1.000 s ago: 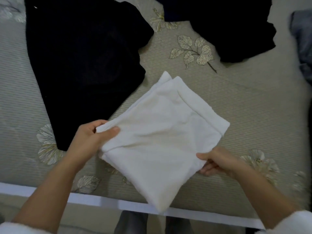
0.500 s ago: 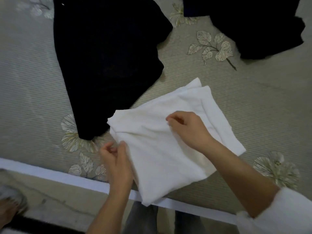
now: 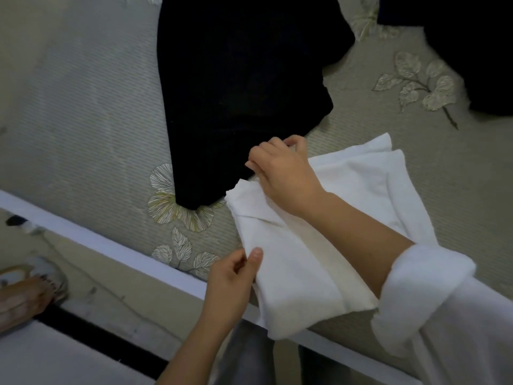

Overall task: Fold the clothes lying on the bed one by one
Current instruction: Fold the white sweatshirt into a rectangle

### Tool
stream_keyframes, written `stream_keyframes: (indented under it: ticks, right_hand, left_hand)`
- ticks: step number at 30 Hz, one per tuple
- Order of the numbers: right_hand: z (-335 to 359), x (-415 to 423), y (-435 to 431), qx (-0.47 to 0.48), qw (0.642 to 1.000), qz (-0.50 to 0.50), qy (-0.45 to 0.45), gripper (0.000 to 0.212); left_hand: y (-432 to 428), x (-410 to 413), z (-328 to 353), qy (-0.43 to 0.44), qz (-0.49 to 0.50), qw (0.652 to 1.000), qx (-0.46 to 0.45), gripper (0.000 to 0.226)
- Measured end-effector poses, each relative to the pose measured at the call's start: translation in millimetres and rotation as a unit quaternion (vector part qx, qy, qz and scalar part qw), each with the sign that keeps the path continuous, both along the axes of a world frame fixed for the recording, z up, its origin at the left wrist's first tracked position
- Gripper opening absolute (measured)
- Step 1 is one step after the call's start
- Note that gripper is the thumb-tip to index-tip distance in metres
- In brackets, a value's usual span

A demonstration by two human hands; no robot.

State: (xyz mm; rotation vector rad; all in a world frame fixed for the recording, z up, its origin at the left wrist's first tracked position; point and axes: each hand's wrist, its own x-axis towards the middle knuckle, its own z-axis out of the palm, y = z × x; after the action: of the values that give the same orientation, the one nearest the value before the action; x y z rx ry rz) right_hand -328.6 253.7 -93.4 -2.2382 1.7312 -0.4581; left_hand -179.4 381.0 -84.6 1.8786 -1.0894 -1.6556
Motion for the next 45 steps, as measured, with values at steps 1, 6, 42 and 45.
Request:
stream_keyframes:
  ticks: [1, 6, 42, 45]
  right_hand:
    - [4, 0, -4, 0.027, 0.999, 0.01, -0.014, 0.021]
    - [13, 11, 4, 0.167, 0.974, 0.134, -0.074, 0.025]
    - [-31, -141, 86, 0.143, 0.944, -0.295, 0.042, 0.054]
    - [-32, -150, 67, 0.13, 0.951, -0.274, 0.055, 0.043]
  left_hand:
    - [6, 3, -1, 0.008, 0.003, 1.0, 0.005, 0.047]
    - [21, 11, -9, 0.001, 0.032, 0.999, 0.031, 0.064]
    - [-30, -27, -25, -0.124, 0.156, 0.978, -0.063, 0.034]
    - [-26, -24, -24, -0.268, 0.019, 0.94, -0.209, 0.065]
